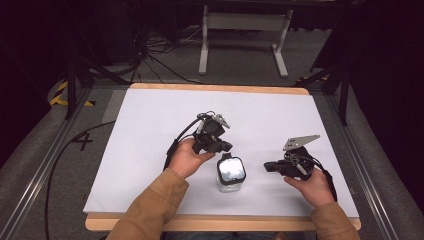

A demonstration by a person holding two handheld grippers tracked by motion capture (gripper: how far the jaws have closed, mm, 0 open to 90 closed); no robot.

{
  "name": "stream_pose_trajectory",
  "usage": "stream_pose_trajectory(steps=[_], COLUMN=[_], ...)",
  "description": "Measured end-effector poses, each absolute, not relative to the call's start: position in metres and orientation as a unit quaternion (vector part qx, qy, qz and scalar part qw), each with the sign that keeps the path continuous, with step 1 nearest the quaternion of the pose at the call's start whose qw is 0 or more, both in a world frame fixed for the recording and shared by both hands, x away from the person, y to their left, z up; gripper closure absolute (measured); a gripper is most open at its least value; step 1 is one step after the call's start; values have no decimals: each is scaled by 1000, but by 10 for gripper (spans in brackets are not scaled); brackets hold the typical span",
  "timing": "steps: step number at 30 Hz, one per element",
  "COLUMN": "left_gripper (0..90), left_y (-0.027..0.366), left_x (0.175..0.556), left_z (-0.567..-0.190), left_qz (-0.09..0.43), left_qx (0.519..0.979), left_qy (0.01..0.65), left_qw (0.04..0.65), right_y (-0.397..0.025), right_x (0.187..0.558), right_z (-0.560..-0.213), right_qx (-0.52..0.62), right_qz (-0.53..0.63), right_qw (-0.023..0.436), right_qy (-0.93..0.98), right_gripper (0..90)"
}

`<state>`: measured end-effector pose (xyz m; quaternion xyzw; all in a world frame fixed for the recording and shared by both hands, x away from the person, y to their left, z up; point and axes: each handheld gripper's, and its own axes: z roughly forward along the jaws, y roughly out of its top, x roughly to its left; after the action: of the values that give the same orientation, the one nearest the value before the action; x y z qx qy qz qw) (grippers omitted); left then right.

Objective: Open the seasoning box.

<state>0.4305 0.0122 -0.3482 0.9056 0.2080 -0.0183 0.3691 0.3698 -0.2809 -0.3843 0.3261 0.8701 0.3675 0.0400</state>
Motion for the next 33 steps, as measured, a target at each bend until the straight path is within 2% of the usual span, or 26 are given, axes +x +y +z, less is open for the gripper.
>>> stream_pose_trajectory(steps=[8, 27, 33], left_gripper=[897, 900, 900], left_y=[11, 11, 12], left_x=[430, 432, 432], left_z=[-348, -352, -353], left_qz=[-30, -35, -35], left_qx=[914, 906, 906], left_qy=[205, 213, 214], left_qw=[348, 364, 365], right_y=[-280, -271, -260], right_x=[370, 366, 360], right_z=[-384, -383, -377], right_qx=[323, 308, 281], right_qz=[369, 372, 383], right_qw=[41, 39, 24], right_qy=[870, 875, 880], right_gripper=[881, 885, 890])
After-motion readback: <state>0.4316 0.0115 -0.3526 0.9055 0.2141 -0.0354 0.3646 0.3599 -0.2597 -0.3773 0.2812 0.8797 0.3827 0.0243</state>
